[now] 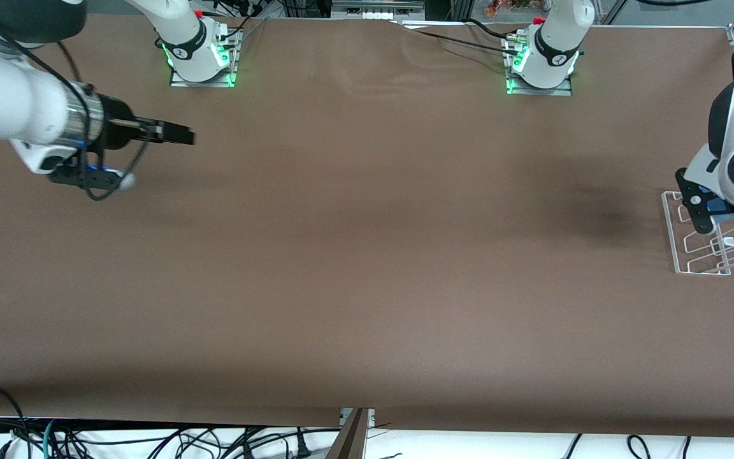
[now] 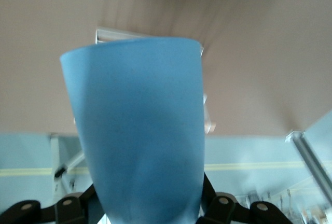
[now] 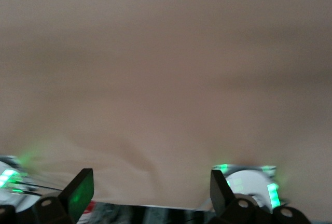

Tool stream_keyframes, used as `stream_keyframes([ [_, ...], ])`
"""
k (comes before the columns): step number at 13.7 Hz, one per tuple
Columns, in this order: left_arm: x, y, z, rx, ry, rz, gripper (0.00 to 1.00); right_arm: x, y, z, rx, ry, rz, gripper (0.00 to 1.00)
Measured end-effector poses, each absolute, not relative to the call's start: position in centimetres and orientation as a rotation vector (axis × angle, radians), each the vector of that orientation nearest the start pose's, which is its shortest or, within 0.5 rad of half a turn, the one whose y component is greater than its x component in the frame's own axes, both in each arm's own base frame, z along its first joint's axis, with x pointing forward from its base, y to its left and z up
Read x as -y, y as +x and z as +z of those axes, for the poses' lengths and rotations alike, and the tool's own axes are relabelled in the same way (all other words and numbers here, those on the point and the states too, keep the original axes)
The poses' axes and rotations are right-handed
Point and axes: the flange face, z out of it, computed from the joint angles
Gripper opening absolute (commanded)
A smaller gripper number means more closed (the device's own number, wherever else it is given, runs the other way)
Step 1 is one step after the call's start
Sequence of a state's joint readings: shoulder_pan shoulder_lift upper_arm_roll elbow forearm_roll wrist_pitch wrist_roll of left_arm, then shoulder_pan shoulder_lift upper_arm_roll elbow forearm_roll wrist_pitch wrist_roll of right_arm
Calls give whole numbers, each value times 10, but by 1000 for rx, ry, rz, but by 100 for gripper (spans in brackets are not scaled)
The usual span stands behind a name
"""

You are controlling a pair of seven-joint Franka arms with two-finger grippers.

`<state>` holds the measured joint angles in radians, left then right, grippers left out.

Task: Transfer cup to left arm and place on rack
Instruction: 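Carry the cup to the rack with the left gripper while the right gripper retracts, then lower the cup onto the wire rack with the left gripper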

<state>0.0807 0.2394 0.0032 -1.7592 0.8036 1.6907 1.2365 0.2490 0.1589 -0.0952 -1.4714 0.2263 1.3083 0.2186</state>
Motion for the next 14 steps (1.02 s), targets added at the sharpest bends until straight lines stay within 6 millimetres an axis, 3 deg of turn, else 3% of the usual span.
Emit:
stream_keyframes([
  [2,-146,604,411,-1604,-1837,1009,0,-85,557,567,104,-3034,462,99],
  [6,-180,602,390,-1588,-1633,1115,0,-80,564,573,227,-3131,347,99],
  [14,-165,568,335,-1703,-1282,1216,0,-84,586,575,235,-3259,107,99],
])
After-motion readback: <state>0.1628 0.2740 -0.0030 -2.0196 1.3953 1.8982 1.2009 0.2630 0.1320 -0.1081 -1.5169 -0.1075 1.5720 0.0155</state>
